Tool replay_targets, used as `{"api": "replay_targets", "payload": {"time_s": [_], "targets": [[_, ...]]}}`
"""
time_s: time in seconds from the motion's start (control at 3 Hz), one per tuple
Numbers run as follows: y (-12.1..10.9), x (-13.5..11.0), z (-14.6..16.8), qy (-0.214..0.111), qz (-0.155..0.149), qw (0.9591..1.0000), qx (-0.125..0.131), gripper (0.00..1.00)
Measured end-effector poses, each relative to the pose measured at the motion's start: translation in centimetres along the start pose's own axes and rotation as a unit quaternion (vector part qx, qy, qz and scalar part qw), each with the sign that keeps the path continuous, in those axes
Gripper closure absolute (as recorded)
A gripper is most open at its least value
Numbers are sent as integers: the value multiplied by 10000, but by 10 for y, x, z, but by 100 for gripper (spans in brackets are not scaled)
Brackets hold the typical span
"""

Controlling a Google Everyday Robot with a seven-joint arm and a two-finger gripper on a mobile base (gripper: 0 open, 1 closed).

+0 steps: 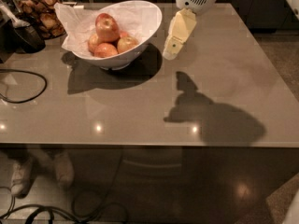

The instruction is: Pick apple from white bowl

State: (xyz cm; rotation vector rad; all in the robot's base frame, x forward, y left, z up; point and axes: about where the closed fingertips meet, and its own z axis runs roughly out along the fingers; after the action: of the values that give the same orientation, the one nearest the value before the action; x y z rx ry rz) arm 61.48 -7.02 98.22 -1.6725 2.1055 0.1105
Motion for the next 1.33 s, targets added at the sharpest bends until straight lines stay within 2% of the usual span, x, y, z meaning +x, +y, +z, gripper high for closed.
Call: {"api": "replay_targets", "payload": {"time_s": [0.33, 0.67, 1.0, 1.33], "targets": [[-4, -13, 6, -123, 16, 9999, 84, 0], [-22, -40, 33, -103, -7, 9999, -44, 0], [-44, -90, 50, -164, -290, 9994, -84, 0], [-54, -129, 59, -342, -581, 9976, -128, 0]]}}
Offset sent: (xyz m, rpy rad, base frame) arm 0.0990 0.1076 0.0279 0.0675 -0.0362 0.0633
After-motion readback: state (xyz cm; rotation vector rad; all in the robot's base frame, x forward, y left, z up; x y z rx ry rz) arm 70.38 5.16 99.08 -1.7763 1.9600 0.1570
